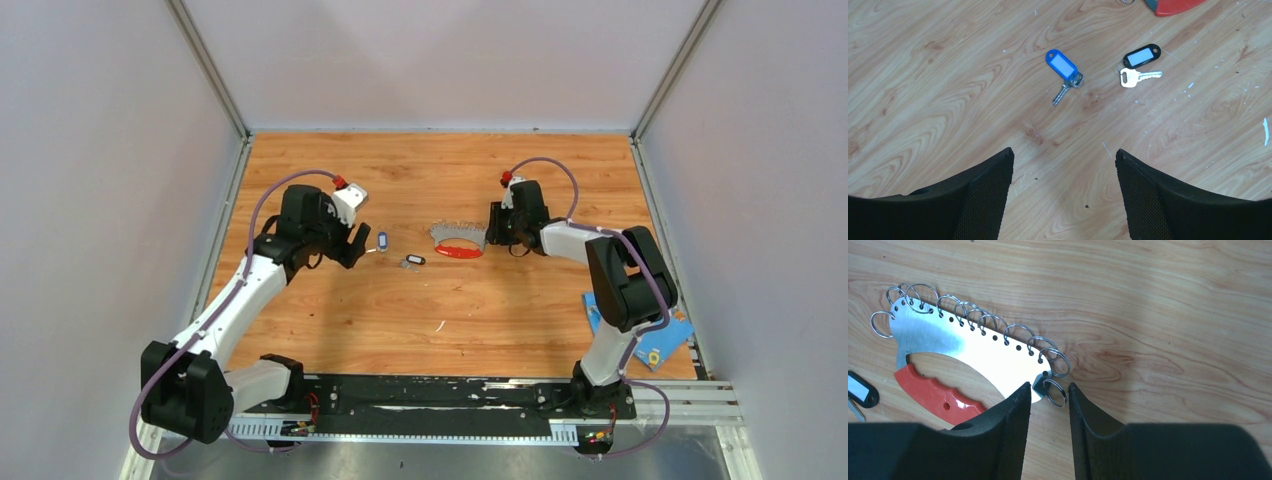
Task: Put the keys on the keyring
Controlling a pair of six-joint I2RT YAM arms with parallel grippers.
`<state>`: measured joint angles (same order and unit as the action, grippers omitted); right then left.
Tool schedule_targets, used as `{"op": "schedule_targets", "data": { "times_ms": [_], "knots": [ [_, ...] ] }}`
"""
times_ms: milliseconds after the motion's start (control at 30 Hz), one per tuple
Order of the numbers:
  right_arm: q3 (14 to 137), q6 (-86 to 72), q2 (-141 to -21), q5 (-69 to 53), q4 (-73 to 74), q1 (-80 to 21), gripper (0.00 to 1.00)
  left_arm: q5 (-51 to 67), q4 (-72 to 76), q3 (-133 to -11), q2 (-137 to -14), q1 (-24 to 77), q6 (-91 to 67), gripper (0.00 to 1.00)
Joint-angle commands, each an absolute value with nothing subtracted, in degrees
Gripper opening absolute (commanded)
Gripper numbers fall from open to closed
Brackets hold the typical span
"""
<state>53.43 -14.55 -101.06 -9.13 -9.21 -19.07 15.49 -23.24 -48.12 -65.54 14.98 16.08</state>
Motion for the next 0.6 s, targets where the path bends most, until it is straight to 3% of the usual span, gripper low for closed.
{"op": "schedule_targets", "data": {
  "times_ms": [0,233,567],
  "knots": [
    [52.50,-13.63,-100.82,-10.55,-8.99,-18.54,0.34,16.50,-25.62,-49.51,-65.85,15.62,16.58,0.77],
    [49.96,-13.09,-98.48,-12.43,-10.81,-19.27,0.01,16.09,-27.66,-49.79,-64.52,15.91,17.91,0.73],
    [47.39,-13.01,-93.24,-12.39,-10.97,-22.15,0.01,16.70,-31.67,-51.28,-63.01,16.08,19.66,0.68]
  ]
}}
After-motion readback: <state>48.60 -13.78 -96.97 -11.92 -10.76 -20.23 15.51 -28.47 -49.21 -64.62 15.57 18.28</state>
